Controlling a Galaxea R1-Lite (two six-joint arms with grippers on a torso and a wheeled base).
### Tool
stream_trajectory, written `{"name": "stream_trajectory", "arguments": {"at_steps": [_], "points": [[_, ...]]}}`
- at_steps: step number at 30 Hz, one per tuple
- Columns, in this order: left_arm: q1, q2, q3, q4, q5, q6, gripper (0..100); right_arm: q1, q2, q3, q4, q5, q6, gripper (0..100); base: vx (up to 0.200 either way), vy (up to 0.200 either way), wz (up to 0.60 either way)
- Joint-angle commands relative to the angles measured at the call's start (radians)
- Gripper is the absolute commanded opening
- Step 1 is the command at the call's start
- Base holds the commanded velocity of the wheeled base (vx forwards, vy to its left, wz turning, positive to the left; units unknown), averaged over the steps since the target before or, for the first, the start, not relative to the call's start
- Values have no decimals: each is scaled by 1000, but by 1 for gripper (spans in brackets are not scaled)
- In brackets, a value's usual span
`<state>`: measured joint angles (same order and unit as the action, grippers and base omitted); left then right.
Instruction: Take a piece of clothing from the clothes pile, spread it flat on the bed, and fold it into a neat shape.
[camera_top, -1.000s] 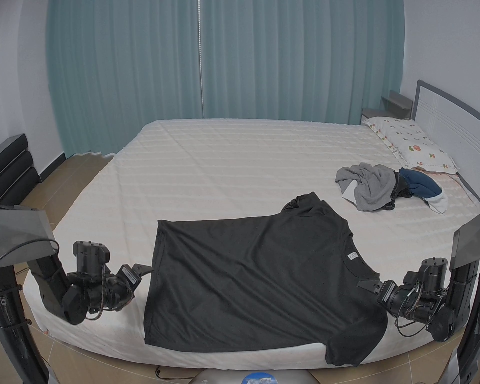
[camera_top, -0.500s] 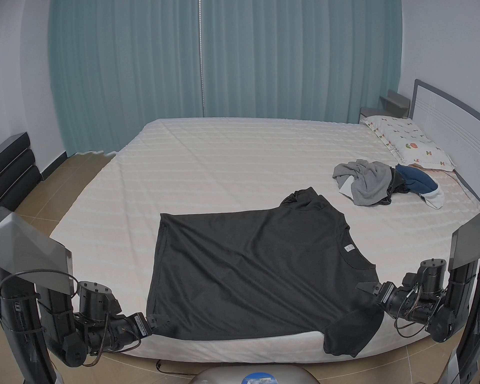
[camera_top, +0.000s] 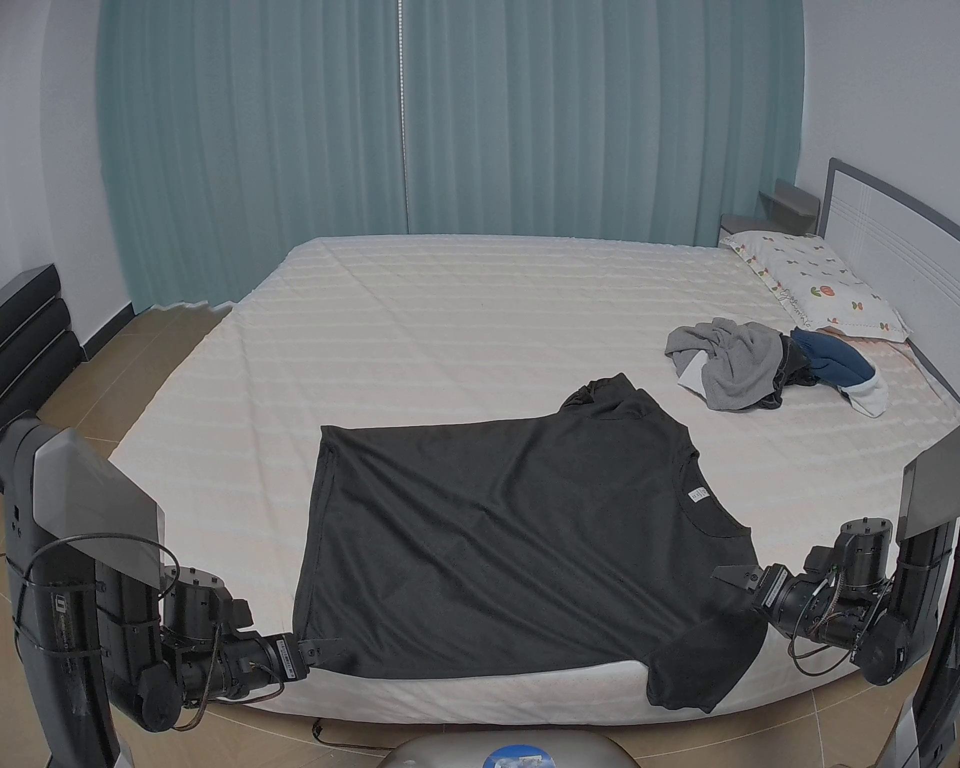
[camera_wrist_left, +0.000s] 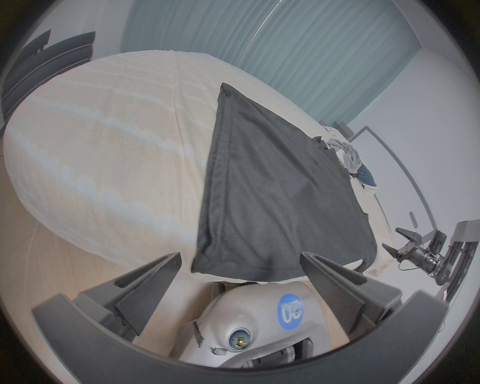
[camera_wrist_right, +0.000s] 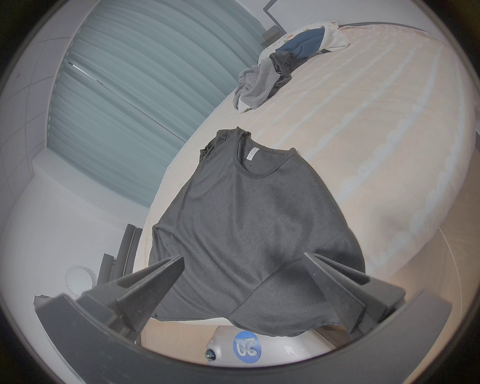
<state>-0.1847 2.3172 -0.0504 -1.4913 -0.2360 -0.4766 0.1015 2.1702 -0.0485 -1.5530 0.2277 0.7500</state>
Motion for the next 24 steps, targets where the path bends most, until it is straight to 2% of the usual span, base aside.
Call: {"name": "stream_trajectory", "arguments": {"at_steps": [1,4,17,18,24], "points": [[25,62,-28,-4,-23,16,100,1,-3,-1,-10,-1,0,100,0,0,0],[17,60,-39,-4,-45,19,100,1,-1,-1,-10,-1,0,100,0,0,0],[4,71,-94,2,-49,19,100,0,-1,-1,-10,1,0,100,0,0,0],[4,71,-92,2,-49,19,0,0,-1,-1,-10,1,0,100,0,0,0],[13,65,-39,-4,-49,18,0,-3,-1,-2,-10,1,0,100,0,0,0]]}}
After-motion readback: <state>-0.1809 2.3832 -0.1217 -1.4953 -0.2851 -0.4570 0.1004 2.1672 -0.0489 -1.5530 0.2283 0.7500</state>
